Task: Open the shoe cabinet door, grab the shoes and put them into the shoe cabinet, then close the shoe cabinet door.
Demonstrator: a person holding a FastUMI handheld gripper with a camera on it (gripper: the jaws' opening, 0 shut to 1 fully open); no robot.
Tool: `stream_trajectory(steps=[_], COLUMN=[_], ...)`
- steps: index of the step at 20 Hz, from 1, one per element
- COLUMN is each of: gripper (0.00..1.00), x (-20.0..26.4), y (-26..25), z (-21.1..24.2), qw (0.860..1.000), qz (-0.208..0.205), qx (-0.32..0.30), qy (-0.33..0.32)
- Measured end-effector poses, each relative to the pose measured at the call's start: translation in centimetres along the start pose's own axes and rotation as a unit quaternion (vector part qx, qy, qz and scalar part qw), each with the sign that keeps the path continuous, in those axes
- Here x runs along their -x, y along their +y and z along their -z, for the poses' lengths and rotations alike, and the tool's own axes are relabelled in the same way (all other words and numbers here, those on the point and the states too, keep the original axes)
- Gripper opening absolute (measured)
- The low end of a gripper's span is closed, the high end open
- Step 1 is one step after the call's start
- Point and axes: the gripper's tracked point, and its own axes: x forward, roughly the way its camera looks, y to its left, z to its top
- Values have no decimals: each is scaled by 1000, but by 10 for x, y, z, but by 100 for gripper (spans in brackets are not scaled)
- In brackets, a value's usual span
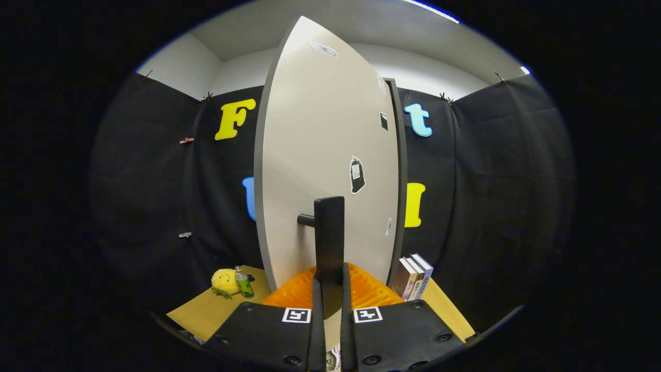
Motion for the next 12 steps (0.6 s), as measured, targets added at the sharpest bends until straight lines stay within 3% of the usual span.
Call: stream_trajectory(steps=[12], gripper=[13], x=[30], y=[-98], z=[-3], qw=[999], qz=[-18], qx=[-37], qy=[16])
